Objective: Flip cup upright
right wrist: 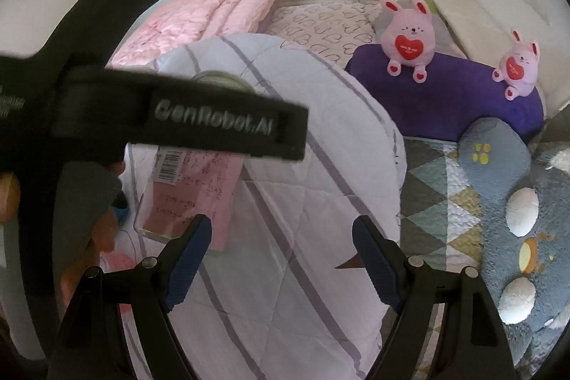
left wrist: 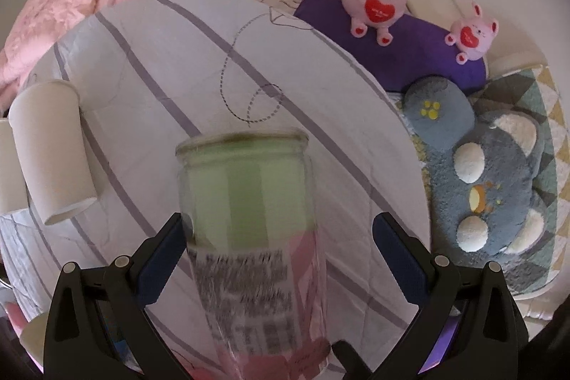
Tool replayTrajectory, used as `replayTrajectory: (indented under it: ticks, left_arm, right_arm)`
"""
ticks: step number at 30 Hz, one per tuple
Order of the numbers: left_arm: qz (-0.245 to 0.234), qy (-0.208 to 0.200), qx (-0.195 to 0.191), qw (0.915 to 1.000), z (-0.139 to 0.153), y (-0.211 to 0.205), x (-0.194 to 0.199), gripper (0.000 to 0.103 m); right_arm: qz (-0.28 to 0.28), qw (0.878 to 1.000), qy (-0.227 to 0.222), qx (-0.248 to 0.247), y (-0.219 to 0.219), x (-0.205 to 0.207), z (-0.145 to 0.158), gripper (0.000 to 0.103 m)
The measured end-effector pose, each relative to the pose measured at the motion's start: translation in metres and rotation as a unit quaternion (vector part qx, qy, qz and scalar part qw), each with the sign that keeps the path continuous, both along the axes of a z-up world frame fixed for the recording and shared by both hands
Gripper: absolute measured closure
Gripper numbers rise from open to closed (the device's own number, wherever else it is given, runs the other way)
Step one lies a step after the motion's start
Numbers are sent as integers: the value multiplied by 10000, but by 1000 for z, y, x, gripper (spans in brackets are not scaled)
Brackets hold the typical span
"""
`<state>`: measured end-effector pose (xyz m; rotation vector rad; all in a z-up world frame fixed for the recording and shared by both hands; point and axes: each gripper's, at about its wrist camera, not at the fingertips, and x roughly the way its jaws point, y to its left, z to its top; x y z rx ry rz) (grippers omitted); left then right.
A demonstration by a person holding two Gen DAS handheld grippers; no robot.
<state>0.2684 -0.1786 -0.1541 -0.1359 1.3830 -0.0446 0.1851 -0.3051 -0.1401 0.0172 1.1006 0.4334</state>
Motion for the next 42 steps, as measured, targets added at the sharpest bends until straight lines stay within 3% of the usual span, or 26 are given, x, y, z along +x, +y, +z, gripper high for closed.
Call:
replayTrajectory:
  ticks: [9,11,14,15,23,30,42]
  left_arm:
    - [44,295,-33,9995,-17,6,13,1]
    - [102,220,-54,9997,-17,9,15,6]
    - [93,174,6,9998,-17,11,18,27]
    - [86,124,-16,9999,-15,13,17,31]
    - [33,-665,-382,9970,16,25,-4,31]
    - [-140,-1468,-318,9886,48,30,-36,31]
    - [-446,-1963,-279,9791,54,32,-87,31]
  right_arm:
    - [104,9999,52,67,3,2,-2,21]
    - [164,9998,64,62,5,1,-2,21]
    - [303,9995,111,37,9,-2,-3,21]
    - [336,9994,122,31,9,-3,-4,21]
    - [302,9995,82,105,9,-4,-2,21]
    - [225,9996,-121,145,13,-8,3,21]
    - [77,9993,-279,-256,20,-18,-13,21]
